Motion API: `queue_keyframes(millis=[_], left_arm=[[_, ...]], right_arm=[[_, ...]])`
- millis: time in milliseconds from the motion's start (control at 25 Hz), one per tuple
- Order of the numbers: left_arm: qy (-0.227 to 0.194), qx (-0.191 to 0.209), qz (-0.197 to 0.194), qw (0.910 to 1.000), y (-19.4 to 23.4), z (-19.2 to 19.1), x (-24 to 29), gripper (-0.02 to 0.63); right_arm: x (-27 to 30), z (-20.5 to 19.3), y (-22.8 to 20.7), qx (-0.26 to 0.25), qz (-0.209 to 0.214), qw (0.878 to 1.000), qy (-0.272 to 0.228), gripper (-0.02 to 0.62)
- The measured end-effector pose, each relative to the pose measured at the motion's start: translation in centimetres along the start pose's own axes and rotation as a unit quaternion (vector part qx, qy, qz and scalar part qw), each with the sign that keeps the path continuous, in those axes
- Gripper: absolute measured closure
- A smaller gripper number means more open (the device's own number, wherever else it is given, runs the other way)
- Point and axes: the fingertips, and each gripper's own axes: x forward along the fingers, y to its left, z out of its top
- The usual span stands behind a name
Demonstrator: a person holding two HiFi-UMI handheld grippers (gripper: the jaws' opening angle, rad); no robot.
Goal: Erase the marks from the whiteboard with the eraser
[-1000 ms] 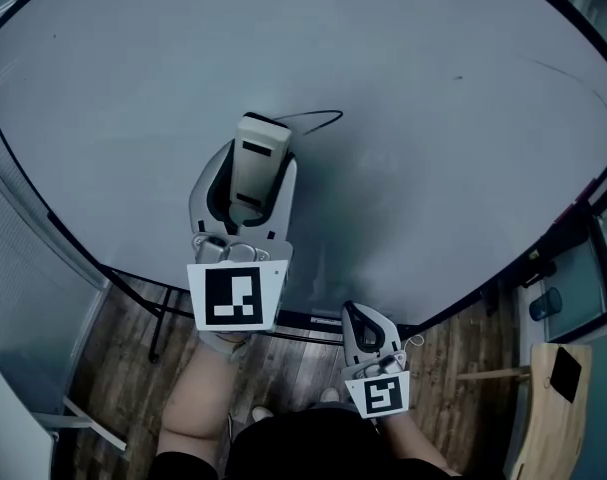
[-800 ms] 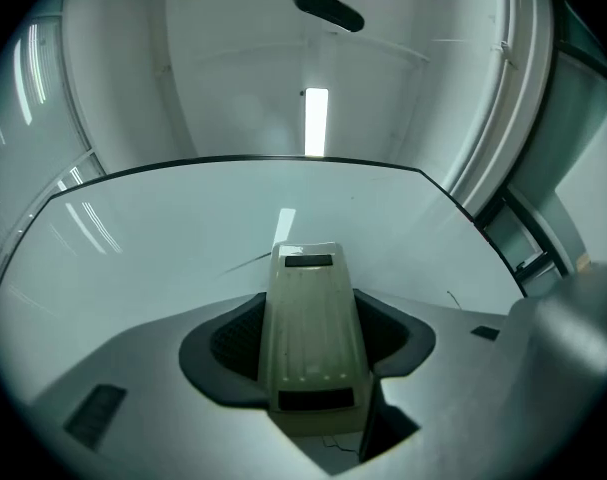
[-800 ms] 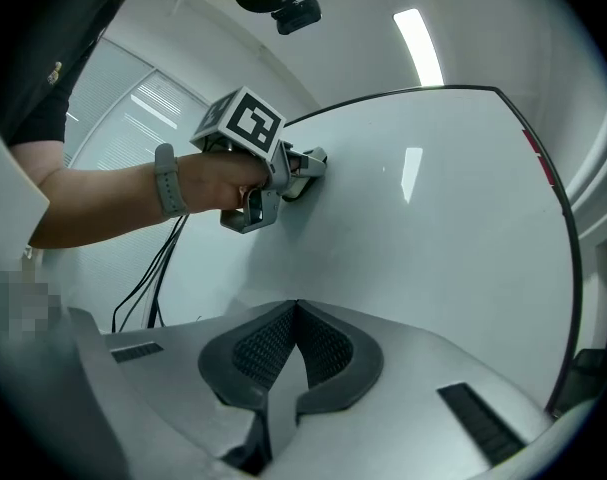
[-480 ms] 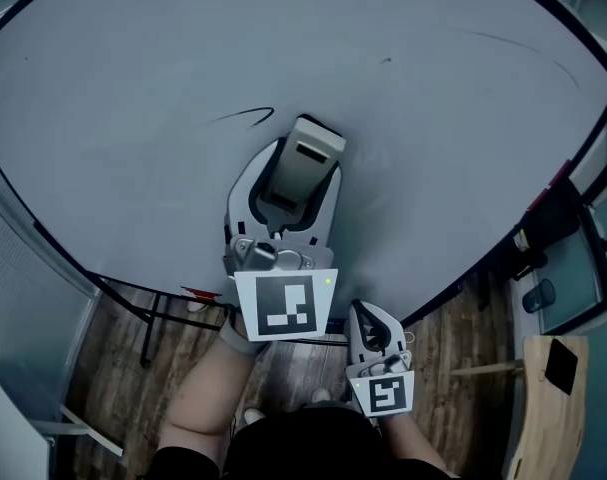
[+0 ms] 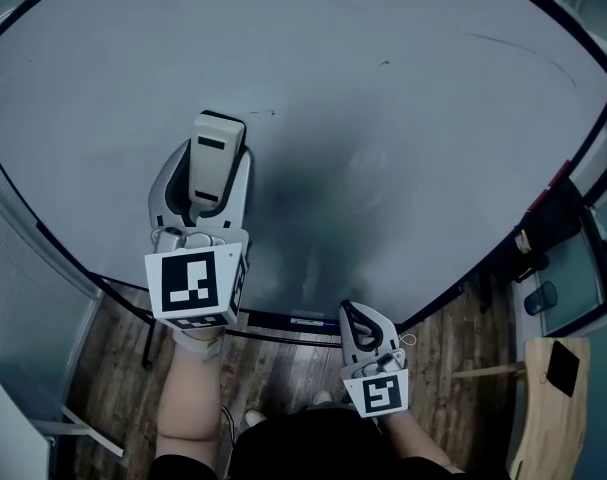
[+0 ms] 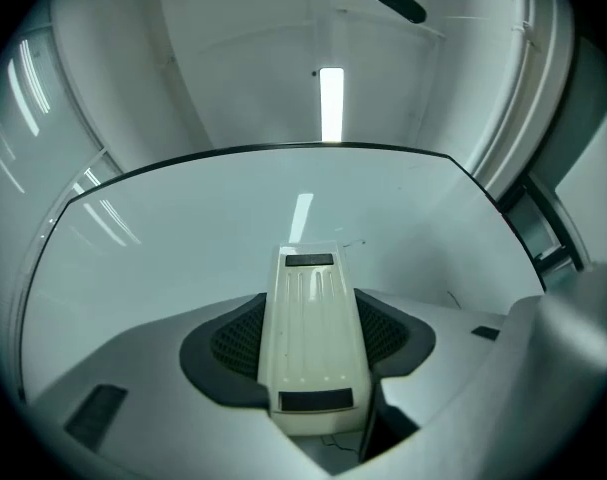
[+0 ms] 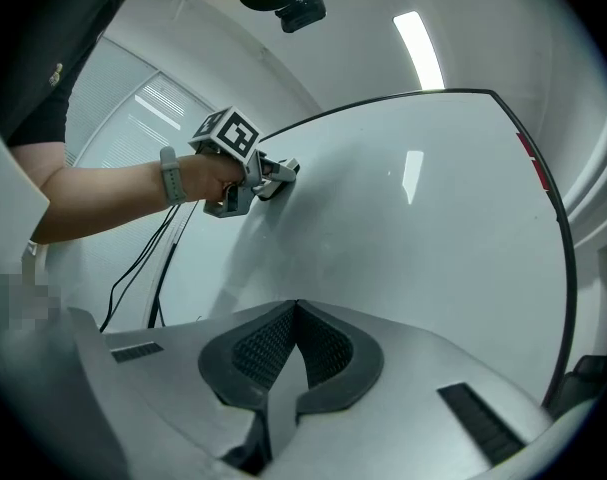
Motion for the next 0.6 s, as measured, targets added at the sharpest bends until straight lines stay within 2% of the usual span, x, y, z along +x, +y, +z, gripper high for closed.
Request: queue_keyframes(millis=[120, 240, 360, 440, 520, 600], left_arm=[[0.008, -0.02, 0.017, 0.9996, 1.4, -0.8, -0.3, 0.342], [-0.006, -0.044, 0.018, 0.9988, 0.0, 0.1, 0.1, 0.344], [-0.048, -0.004, -0.008, 0.9988, -4.3, 3.0, 0.9, 0.342], [-0.057, 0.031, -0.031, 0.9974, -7.4, 4.0, 1.4, 0.342], [-0.062, 0.04, -0.044, 0.9963, -9.4, 4.4, 1.6, 0.342], [-0.066, 0.032, -0.047, 0.9962, -10.2, 4.5, 1.7, 0.342]], right_arm=[[0.4, 0.3, 0.3, 0.005, 0.005, 1.0, -0.008, 0.568], [0.3, 0.3, 0.1, 0.004, 0.004, 1.0, -0.009, 0.568], [-0.1, 0.2, -0.9, 0.008, -0.008, 1.0, -0.012, 0.568], [-0.6, 0.0, -1.8, 0.008, -0.018, 1.0, -0.01, 0.568], [-1.1, -0.3, -2.7, 0.007, -0.028, 1.0, -0.006, 0.568], [-1.4, -0.7, -3.5, 0.007, -0.036, 0.999, 0.0, 0.568]])
